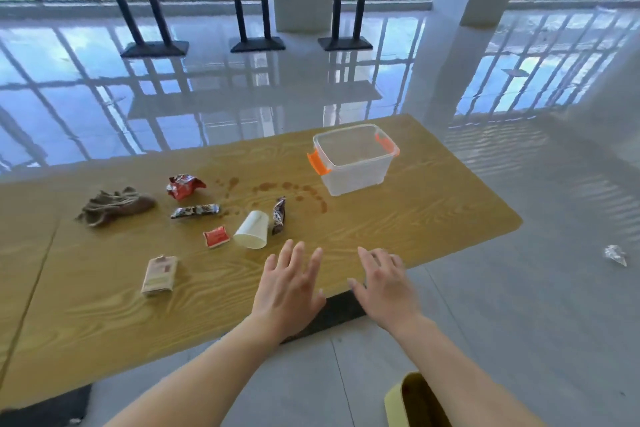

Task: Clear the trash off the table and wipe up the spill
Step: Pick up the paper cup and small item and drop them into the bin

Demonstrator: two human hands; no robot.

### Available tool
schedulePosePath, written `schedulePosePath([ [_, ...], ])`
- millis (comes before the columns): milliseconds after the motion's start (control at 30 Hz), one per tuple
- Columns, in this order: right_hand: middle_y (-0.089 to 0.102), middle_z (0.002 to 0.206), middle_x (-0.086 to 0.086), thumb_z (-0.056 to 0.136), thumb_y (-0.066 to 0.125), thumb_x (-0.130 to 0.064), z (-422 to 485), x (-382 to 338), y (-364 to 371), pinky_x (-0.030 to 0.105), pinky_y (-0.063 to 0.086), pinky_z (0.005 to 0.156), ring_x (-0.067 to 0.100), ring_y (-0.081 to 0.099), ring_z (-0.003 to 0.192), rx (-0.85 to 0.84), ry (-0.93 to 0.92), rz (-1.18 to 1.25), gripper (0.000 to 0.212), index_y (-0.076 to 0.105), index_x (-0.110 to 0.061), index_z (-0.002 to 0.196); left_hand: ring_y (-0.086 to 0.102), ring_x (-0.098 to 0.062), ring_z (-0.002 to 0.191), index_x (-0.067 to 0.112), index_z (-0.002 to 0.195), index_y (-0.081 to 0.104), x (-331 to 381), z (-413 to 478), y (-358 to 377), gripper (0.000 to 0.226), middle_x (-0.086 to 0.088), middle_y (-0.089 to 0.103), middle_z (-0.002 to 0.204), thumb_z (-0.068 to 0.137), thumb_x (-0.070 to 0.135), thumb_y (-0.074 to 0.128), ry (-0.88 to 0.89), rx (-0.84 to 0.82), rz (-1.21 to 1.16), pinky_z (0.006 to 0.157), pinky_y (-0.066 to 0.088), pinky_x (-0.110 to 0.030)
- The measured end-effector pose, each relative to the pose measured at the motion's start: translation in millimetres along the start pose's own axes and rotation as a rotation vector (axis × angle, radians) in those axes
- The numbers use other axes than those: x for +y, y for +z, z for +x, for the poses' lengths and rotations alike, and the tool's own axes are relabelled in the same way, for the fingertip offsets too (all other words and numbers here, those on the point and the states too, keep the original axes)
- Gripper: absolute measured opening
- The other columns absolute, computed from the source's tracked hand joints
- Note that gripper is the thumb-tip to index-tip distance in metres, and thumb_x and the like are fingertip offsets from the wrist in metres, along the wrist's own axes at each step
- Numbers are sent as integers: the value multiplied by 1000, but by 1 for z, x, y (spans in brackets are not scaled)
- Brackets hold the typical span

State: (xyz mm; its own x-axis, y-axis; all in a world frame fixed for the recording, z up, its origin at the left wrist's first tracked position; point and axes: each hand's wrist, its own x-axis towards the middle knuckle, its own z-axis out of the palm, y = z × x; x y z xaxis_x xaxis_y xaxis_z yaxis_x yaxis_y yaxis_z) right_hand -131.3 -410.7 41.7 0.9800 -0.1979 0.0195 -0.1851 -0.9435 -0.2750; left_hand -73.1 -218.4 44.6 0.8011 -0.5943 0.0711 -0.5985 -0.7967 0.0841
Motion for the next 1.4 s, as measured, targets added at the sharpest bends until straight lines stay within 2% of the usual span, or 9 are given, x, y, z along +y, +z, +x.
schedulePosePath([
  [367, 49, 138, 9, 94, 55, -46, 62, -118, 13, 37, 38, 108, 27, 43, 124, -48, -202, 7, 66, 33, -15, 149, 24, -36, 143, 23, 148, 24, -123, -40, -26, 70, -15, 31, 153, 89, 55, 42, -257, 32, 33, 109, 33, -53],
  [500, 51, 133, 7, 93, 58, -43, 82, -153, 24, 34, 41, 102, 25, 44, 118, -89, -244, 6, 61, 37, -18, 144, 28, -36, 141, 20, 148, 29, -164, -51, -26, 71, -16, 37, 150, 87, 53, 45, -355, 25, 14, 106, 37, -55],
  [633, 51, 131, 7, 94, 58, -41, 101, -182, 41, 33, 42, 96, 26, 44, 113, -160, -218, 6, 50, 42, -19, 136, 21, -35, 144, 22, 151, 24, -207, -62, -17, 73, -15, 31, 153, 88, 50, 45, -447, -10, -46, 108, 35, -54],
  [767, 50, 132, 8, 93, 57, -42, 121, -201, 61, 35, 39, 99, 29, 43, 117, -224, -119, -2, 51, 43, -20, 137, 15, -34, 145, 24, 152, 14, -242, -68, 0, 75, -13, 25, 155, 91, 52, 46, -479, -77, -64, 109, 34, -53],
  [1000, 42, 142, 9, 93, 56, -44, 157, -211, 87, 39, 35, 106, 32, 38, 124, -264, 33, 23, 59, 37, -22, 145, 24, -31, 139, 23, 152, 16, -262, -51, 24, 74, -13, 26, 154, 91, 50, 48, -493, -177, -103, 105, 38, -50],
  [1200, 19, 158, 8, 97, 49, -50, 182, -208, 107, 42, 29, 114, 36, 23, 139, -329, 46, 14, 66, 21, -32, 153, 40, -29, 122, 23, 149, 23, -262, -35, 50, 71, -13, 32, 146, 90, 49, 53, -569, -251, -138, 92, 48, -40],
  [1300, 17, 159, 8, 97, 45, -53, 190, -208, 115, 40, 27, 113, 36, 27, 135, -354, 29, -31, 64, 21, -34, 153, 39, -29, 119, 23, 148, 25, -262, -30, 55, 70, -14, 30, 145, 90, 43, 58, -599, -272, -145, 89, 51, -36],
  [1400, 25, 148, 8, 93, 49, -57, 196, -208, 118, 37, 31, 108, 34, 35, 124, -344, -12, -77, 64, 27, -38, 150, 36, -29, 120, 24, 147, 29, -262, -24, 55, 66, -14, 27, 145, 87, 26, 57, -622, -273, -165, 86, 52, -35],
])
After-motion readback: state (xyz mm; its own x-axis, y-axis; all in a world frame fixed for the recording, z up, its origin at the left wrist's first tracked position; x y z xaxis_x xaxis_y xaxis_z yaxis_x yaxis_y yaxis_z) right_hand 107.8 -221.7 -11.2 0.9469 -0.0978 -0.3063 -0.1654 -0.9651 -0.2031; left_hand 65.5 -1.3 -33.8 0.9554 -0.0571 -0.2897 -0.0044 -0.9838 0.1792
